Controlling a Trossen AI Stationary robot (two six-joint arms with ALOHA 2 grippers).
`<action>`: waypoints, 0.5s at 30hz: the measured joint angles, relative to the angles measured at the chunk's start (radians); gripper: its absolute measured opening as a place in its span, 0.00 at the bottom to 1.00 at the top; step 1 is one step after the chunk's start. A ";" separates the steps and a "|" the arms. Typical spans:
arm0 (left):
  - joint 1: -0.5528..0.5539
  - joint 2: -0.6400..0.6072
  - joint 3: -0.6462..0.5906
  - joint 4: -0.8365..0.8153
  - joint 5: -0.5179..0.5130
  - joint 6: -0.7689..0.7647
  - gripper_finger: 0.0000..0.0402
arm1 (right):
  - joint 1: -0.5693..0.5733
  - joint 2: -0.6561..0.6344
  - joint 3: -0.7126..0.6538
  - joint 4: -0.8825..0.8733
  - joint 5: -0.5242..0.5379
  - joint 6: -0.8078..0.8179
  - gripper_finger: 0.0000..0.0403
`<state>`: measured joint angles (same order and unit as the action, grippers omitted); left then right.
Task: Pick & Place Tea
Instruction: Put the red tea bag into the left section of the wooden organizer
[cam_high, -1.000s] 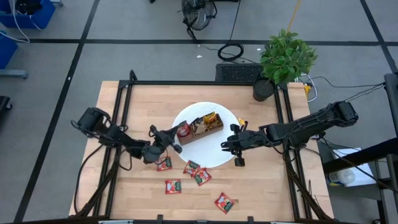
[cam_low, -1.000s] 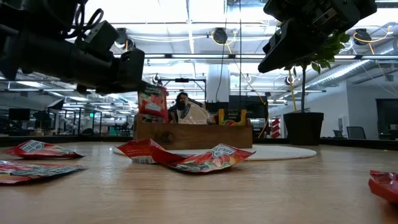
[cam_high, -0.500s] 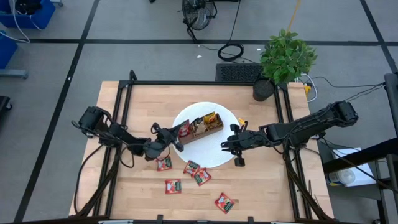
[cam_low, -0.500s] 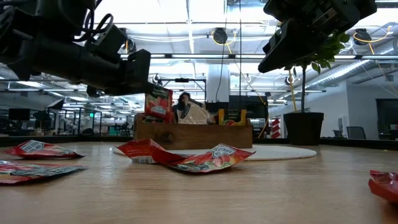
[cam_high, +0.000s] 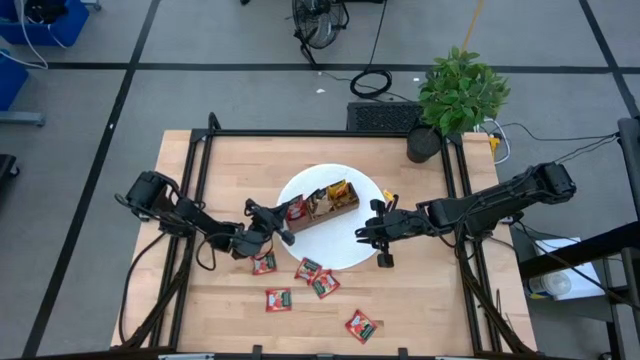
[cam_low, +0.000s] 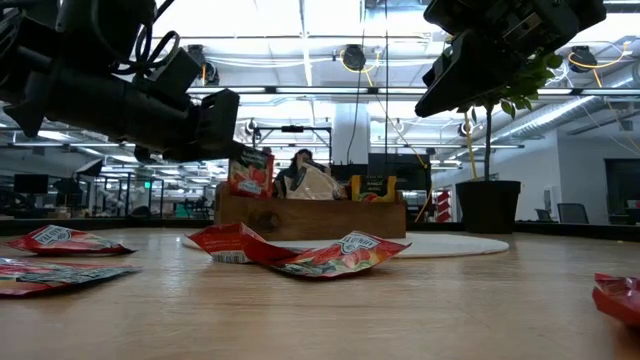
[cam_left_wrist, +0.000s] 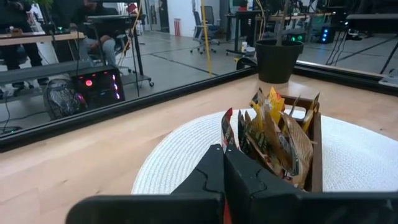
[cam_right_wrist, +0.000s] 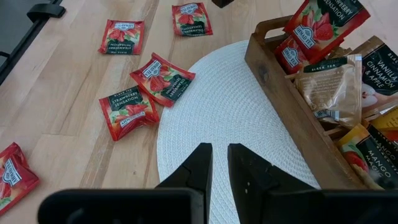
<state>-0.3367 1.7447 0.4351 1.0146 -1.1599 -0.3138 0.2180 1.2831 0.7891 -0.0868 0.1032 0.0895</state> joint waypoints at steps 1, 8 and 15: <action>0.001 0.000 0.000 0.000 0.001 0.000 0.01 | 0.000 0.000 0.000 0.000 0.000 0.000 0.10; 0.015 0.000 0.000 -0.026 0.060 -0.050 0.06 | 0.000 0.000 0.000 0.000 0.000 0.002 0.10; 0.030 0.000 0.000 -0.024 0.082 -0.087 0.14 | 0.000 0.000 0.000 0.000 0.000 0.003 0.10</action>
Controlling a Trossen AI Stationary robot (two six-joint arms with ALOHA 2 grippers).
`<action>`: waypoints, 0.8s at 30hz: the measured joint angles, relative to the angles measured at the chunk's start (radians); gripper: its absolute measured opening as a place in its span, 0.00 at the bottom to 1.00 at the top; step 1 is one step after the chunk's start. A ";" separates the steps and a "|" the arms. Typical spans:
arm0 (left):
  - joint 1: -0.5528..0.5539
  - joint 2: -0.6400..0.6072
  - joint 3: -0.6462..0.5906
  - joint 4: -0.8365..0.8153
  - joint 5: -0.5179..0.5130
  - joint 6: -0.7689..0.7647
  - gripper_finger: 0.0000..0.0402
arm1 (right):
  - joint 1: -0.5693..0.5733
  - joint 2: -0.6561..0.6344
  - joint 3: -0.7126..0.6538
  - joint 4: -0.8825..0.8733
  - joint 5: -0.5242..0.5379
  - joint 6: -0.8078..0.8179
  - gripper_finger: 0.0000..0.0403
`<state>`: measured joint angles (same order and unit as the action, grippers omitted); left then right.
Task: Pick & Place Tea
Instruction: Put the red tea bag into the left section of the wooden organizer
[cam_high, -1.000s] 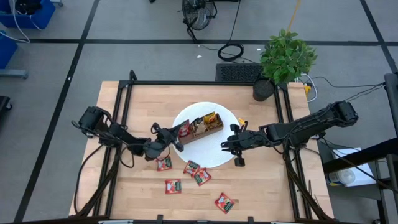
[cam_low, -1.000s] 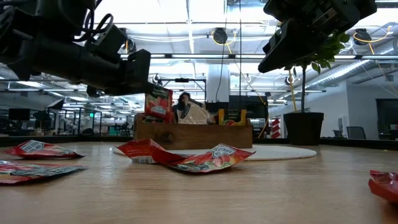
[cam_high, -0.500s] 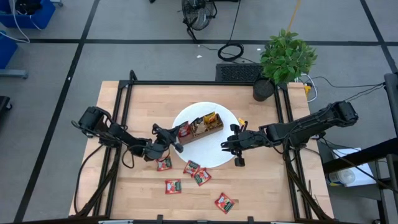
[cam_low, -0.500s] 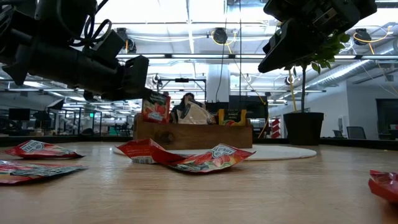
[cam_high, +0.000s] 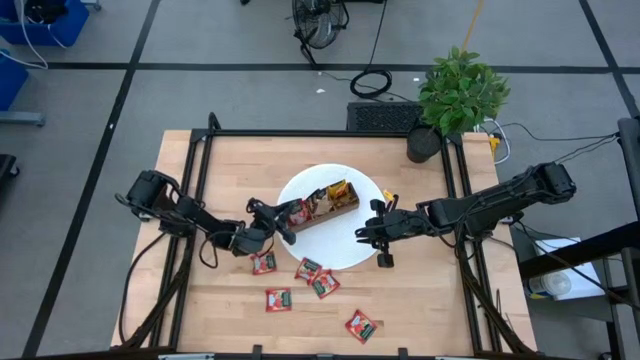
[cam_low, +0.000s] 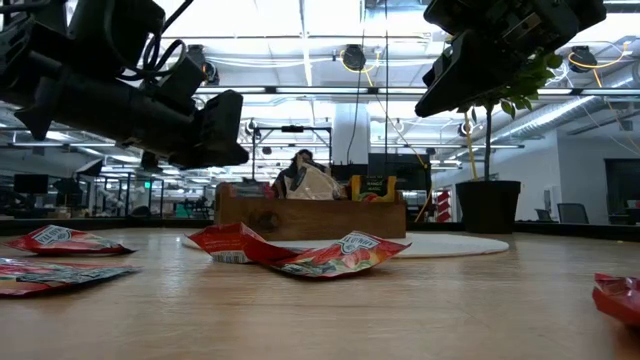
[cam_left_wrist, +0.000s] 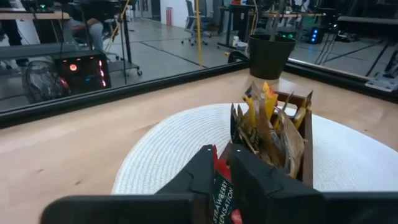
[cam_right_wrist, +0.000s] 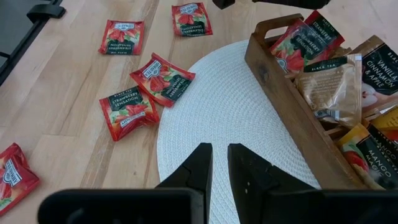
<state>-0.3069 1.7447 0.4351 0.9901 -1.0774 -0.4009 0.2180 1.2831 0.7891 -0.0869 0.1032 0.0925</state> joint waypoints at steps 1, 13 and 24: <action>0.000 0.000 0.000 0.000 -0.001 0.001 0.16 | 0.000 0.000 0.000 0.000 0.000 0.000 0.10; -0.045 -0.136 0.000 0.007 0.013 0.176 0.38 | 0.001 0.000 0.000 -0.008 -0.003 0.000 0.10; -0.240 -0.379 0.229 -0.691 0.504 0.143 0.53 | 0.033 -0.001 -0.020 -0.018 -0.042 -0.013 0.10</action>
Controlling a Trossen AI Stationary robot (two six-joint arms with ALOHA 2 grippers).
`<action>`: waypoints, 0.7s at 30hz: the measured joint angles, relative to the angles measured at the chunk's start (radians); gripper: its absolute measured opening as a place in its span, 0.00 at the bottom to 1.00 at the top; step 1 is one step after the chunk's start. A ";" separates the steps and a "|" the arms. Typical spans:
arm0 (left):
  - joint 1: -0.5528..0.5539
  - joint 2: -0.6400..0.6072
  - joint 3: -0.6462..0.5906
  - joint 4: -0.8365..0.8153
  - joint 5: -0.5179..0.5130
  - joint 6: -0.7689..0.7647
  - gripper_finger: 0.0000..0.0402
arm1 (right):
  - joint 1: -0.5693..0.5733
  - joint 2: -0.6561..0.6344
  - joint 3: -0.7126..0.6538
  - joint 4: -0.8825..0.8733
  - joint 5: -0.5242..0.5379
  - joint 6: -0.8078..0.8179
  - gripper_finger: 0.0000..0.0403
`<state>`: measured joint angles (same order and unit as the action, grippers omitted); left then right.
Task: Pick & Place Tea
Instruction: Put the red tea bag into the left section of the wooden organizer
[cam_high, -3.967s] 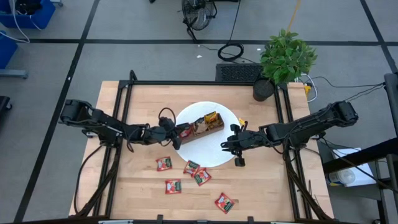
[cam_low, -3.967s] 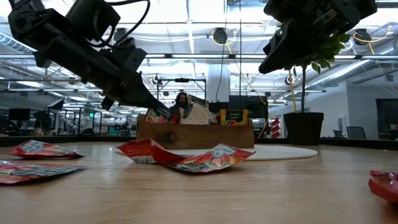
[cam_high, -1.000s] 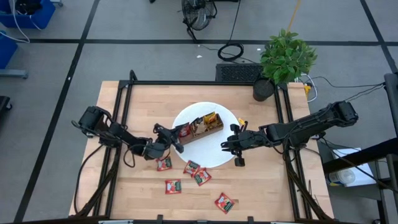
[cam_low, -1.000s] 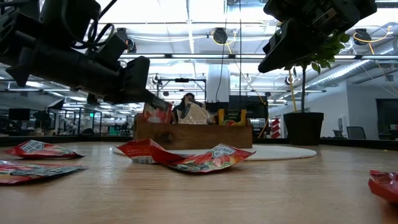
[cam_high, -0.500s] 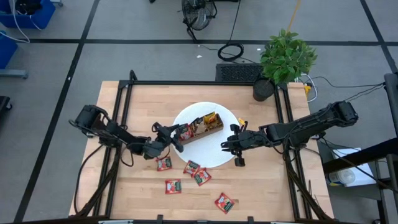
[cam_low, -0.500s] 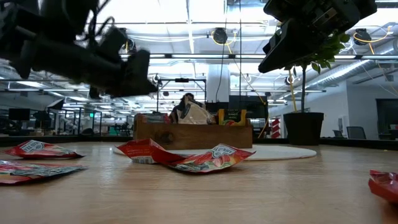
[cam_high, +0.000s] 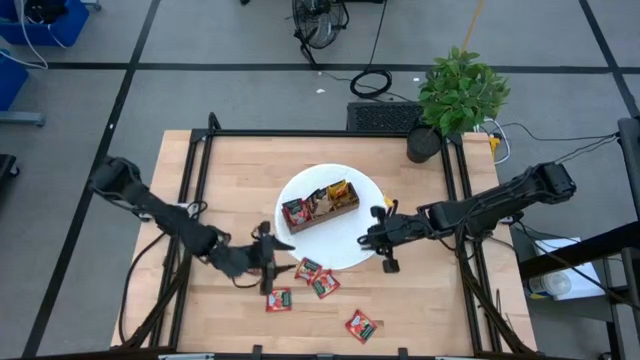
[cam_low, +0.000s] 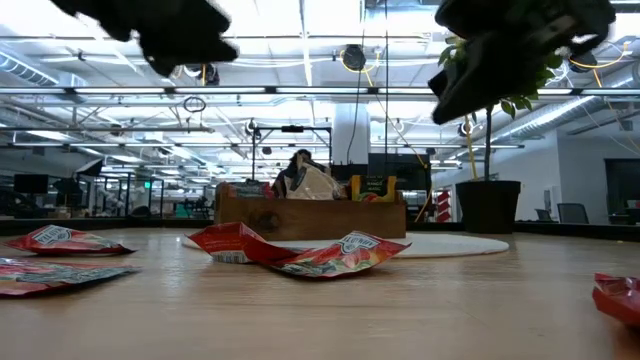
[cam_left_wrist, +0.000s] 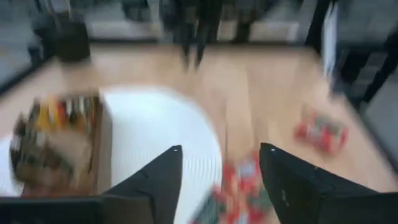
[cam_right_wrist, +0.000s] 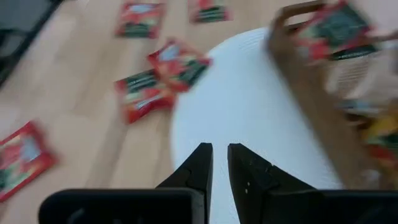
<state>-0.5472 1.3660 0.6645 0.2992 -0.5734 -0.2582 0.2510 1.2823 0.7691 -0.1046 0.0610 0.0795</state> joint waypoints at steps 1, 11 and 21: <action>-0.012 0.003 0.047 -0.131 -0.002 -0.038 0.55 | 0.001 0.000 -0.019 0.028 -0.048 -0.009 0.11; -0.047 0.145 0.338 -0.695 0.032 -0.248 0.63 | 0.094 0.014 -0.229 0.467 -0.345 0.098 0.36; -0.028 0.146 0.341 -0.629 0.023 -0.196 0.63 | 0.332 0.179 -0.242 0.691 -0.163 0.117 0.60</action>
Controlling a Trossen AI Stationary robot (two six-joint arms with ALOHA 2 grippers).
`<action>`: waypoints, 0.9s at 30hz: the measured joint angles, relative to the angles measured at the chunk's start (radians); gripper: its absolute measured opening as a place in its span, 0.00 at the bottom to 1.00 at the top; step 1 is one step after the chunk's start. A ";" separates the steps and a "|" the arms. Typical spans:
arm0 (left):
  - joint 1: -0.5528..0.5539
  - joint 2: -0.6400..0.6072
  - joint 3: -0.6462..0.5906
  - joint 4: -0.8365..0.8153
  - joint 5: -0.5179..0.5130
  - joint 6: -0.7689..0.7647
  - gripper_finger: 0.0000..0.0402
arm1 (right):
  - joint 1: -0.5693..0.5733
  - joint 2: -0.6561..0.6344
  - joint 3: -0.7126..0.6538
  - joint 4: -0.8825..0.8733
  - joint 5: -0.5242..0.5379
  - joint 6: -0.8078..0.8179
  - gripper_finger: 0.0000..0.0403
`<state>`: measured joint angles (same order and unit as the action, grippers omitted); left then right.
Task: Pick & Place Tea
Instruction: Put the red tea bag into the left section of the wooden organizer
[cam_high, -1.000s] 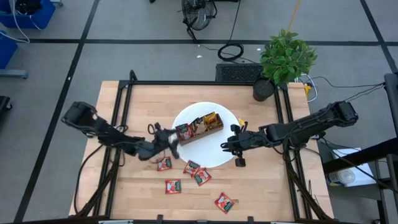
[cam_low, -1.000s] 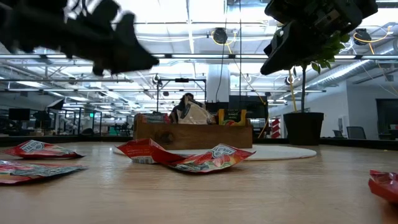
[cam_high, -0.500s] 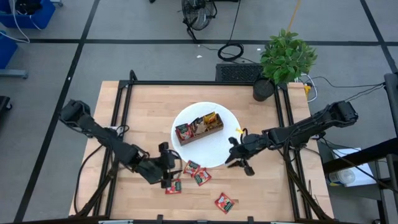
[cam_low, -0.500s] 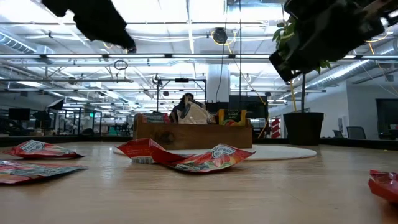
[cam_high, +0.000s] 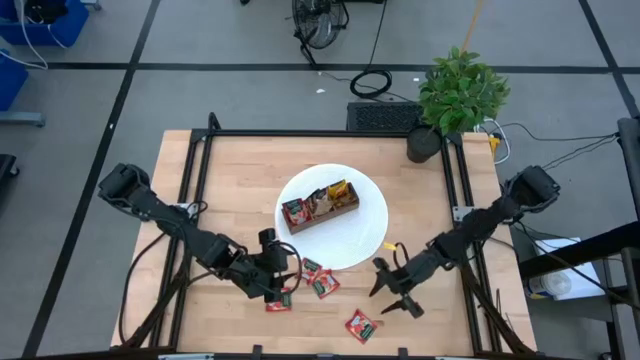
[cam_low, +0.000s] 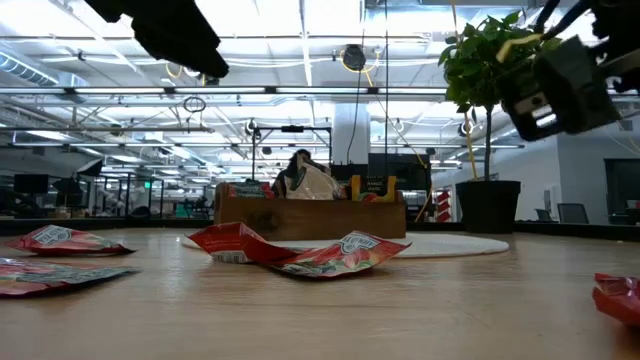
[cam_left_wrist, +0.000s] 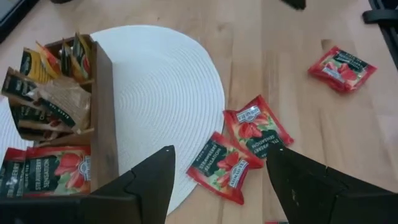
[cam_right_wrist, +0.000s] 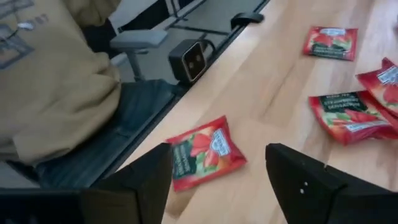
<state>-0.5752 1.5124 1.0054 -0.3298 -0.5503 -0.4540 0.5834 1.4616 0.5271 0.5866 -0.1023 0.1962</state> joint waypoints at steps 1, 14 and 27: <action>0.002 0.000 0.000 0.007 0.000 0.010 0.63 | 0.004 0.015 0.001 0.009 0.003 0.008 0.60; 0.049 0.000 0.000 0.011 0.005 0.002 0.63 | 0.031 0.321 0.466 -0.742 -0.025 -0.136 0.67; 0.059 0.000 0.000 0.005 0.030 0.004 0.63 | 0.028 0.505 0.817 -1.067 -0.047 -0.342 0.68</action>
<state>-0.5163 1.5124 1.0052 -0.3248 -0.5205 -0.4496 0.6118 1.9669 1.3445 -0.4808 -0.1493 -0.1457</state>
